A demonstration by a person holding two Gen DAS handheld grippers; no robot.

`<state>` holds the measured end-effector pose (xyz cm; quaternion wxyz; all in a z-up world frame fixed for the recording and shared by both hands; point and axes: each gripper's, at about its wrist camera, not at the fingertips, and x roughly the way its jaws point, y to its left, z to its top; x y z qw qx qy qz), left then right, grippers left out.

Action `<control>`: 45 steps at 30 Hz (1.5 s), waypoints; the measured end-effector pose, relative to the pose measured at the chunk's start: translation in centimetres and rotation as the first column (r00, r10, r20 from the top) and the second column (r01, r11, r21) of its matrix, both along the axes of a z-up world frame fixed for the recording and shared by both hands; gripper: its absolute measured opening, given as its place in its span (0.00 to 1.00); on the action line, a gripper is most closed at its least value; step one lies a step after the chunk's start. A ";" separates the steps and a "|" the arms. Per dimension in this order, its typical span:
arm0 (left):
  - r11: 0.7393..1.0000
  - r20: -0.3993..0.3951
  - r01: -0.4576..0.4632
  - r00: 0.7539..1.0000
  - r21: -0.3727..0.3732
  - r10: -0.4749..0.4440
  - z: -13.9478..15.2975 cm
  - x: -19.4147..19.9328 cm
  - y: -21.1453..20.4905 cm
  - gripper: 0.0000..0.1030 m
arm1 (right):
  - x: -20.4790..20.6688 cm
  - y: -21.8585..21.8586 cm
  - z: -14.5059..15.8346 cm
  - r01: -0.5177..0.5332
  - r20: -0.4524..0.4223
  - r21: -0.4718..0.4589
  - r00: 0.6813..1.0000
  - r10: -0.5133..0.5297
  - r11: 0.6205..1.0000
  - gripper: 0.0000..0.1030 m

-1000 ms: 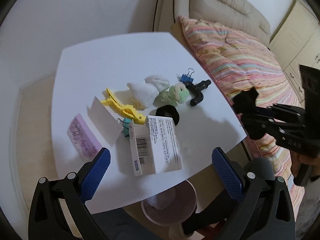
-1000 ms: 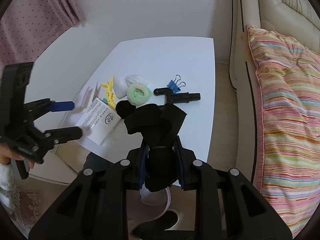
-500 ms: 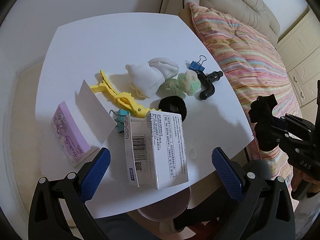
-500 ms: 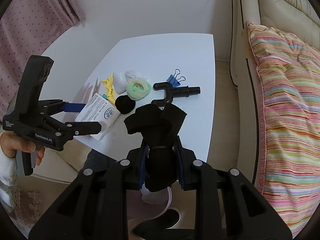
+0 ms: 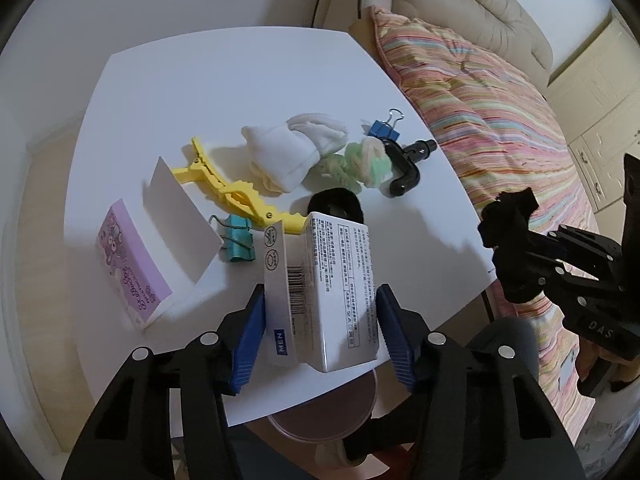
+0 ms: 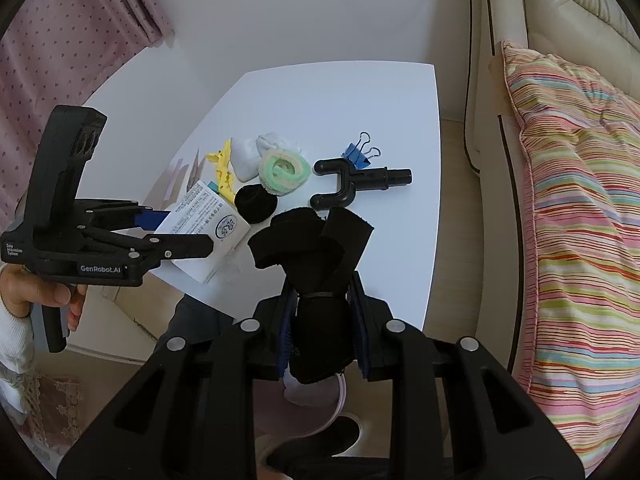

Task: Collect trash
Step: 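Lift the black sock with the right gripper while the left gripper grasps the white MEN box, then drop the black sock into the pink bin with the right gripper while the left carries the white box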

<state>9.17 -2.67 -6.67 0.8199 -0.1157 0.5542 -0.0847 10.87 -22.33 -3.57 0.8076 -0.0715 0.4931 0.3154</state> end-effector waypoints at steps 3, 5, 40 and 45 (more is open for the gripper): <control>1.000 0.015 0.001 1.000 -0.005 -0.001 0.2 -0.1 -0.1 0.47 | 0.0 0.1 0.0 -0.003 0.000 0.000 1.000 0.003 1.000 0.24; 1.000 0.025 -0.001 1.000 -0.006 0.001 0.4 -0.1 -0.1 0.46 | -0.1 0.2 0.0 -0.006 0.000 -0.001 1.000 0.006 1.000 0.24; 0.998 0.285 0.020 0.958 0.056 -0.035 5.4 -10.1 -1.3 0.42 | -8.3 0.6 1.8 -0.068 0.068 0.039 0.996 0.066 0.997 0.25; 0.999 0.279 0.017 0.960 0.039 -0.028 4.4 -11.7 -1.6 0.42 | -10.4 1.0 0.8 -0.098 0.057 0.014 0.994 0.097 0.995 0.25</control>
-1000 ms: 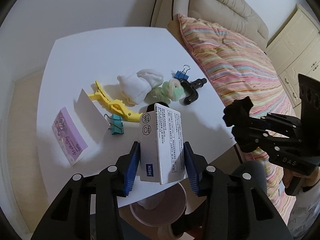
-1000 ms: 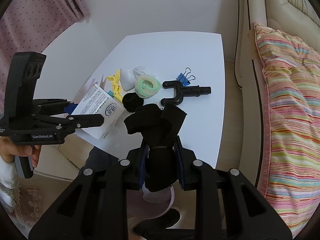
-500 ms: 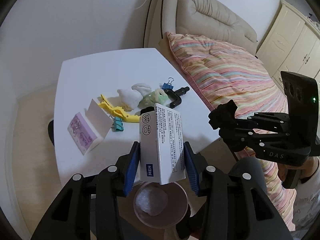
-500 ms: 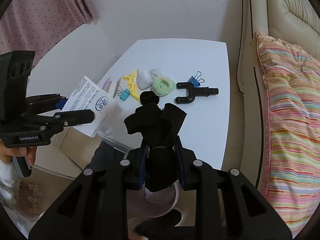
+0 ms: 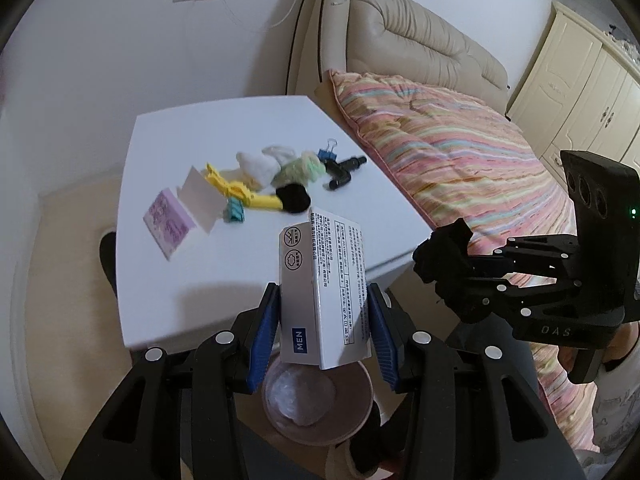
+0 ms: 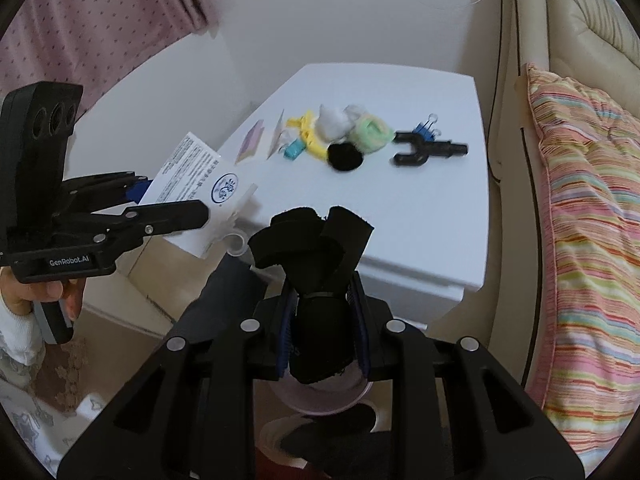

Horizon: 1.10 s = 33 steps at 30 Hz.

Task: Collect trash
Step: 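Drop the black sock into the pink bin with the right gripper while the left carries the white box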

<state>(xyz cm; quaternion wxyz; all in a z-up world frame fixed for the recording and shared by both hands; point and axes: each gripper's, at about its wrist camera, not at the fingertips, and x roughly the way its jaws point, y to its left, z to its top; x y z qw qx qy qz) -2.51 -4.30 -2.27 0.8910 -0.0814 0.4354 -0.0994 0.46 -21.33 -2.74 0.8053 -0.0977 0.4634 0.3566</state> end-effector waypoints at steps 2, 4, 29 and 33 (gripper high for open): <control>1.000 -0.002 0.001 1.000 -0.003 -0.001 -0.3 -0.6 -0.2 0.42 | -0.6 0.1 -0.5 -0.010 -0.007 -0.006 1.000 0.010 1.000 0.25; 1.000 -0.002 0.001 1.000 -0.006 -0.001 -0.5 -1.2 -0.3 0.42 | -1.2 0.2 -0.8 -0.018 -0.014 -0.007 1.000 0.018 1.000 0.25; 0.997 0.026 -0.071 0.997 0.030 0.070 -1.2 -5.8 2.0 0.42 | -4.8 2.7 -4.9 -0.114 -0.075 -0.023 0.991 0.113 0.993 0.30; 0.997 0.030 -0.070 0.997 0.030 0.069 -1.1 -5.8 2.0 0.42 | -4.8 2.8 -5.0 -0.121 -0.075 -0.023 0.990 0.119 0.992 0.68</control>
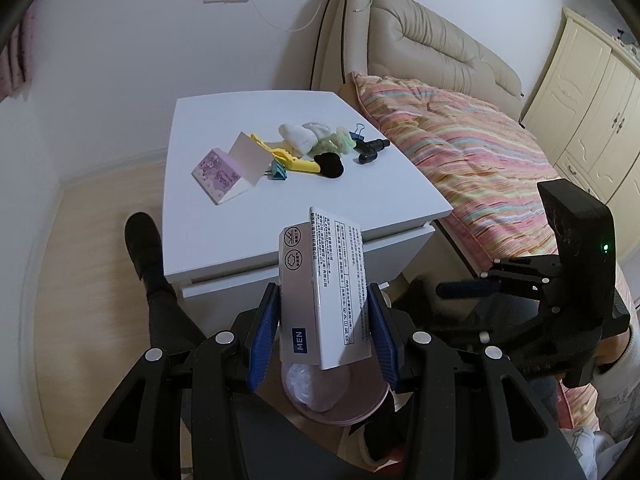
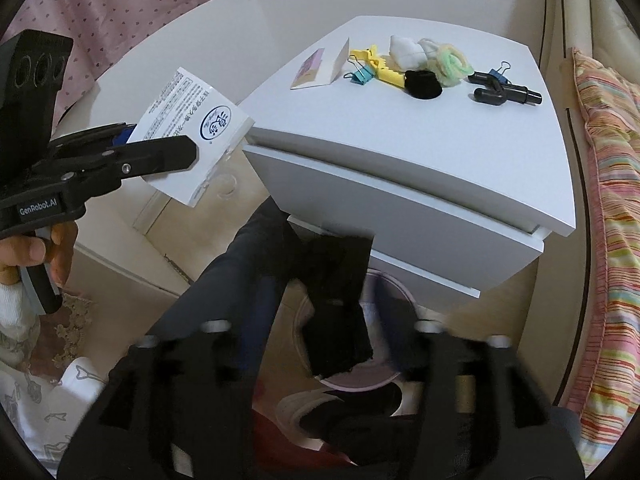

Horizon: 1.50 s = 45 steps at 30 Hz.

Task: Collect trash
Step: 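Drop the black sock into the pink bin with the right gripper while the left carries the white box, then lower the white box over the pink bin and open the left gripper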

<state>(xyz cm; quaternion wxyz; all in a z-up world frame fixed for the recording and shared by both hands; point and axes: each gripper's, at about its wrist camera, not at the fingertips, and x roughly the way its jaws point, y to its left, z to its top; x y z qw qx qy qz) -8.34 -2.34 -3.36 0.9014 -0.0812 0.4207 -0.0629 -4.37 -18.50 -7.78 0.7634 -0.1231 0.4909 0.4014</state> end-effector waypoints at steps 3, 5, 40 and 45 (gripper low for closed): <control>1.000 -0.004 0.004 1.000 0.004 -0.004 -0.2 0.0 -0.2 0.42 | 0.1 -0.1 -0.2 0.004 -0.007 0.000 1.000 -0.004 1.000 0.85; 1.000 -0.005 0.008 1.000 0.002 -0.008 -0.3 0.0 -0.3 0.42 | 0.2 -0.3 -0.2 0.011 -0.011 0.002 1.000 -0.011 1.000 0.87; 0.982 -0.070 0.186 0.981 0.039 -0.183 -1.5 1.5 -6.5 0.46 | 2.3 -7.8 2.6 0.252 0.107 0.010 0.962 -0.252 0.968 0.93; 0.979 -0.091 0.204 0.975 0.027 -0.201 -2.0 1.7 -6.9 0.72 | 2.3 -8.0 2.7 0.254 0.106 0.015 0.961 -0.254 0.967 0.93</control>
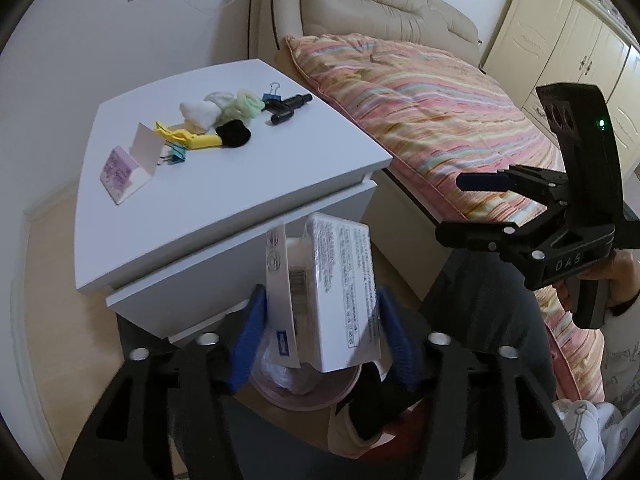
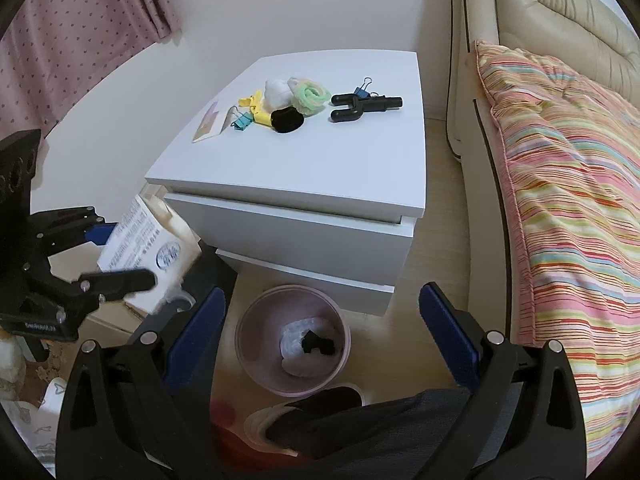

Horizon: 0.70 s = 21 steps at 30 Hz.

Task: Collect trash
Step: 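Lower the white box over the pink bin and open the left gripper, then move the left gripper back to the pink printed box and grasp it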

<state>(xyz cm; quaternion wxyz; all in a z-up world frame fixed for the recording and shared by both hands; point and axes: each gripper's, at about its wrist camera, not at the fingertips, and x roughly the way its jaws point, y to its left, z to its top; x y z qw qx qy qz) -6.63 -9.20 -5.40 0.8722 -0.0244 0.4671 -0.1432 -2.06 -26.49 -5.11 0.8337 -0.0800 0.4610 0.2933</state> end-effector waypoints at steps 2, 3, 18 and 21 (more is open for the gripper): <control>1.000 0.013 -0.005 1.000 -0.013 0.005 0.0 0.0 0.1 0.87 | 0.0 0.0 0.0 0.001 -0.001 0.001 1.000 -0.001 1.000 0.93; 1.000 0.012 -0.008 1.000 -0.010 0.008 0.0 0.0 0.1 0.87 | 0.1 0.1 0.0 0.001 -0.001 0.001 1.000 -0.001 1.000 0.93; 0.992 0.018 -0.123 0.992 0.009 0.123 -0.1 0.1 2.8 0.93 | 0.0 1.5 -0.6 -0.036 -0.020 -0.002 0.999 0.036 0.999 0.93; 0.990 0.011 -0.142 0.990 0.003 0.142 -0.1 0.2 3.4 0.93 | 0.0 1.7 -0.5 -0.039 -0.021 0.000 0.999 0.039 0.999 0.93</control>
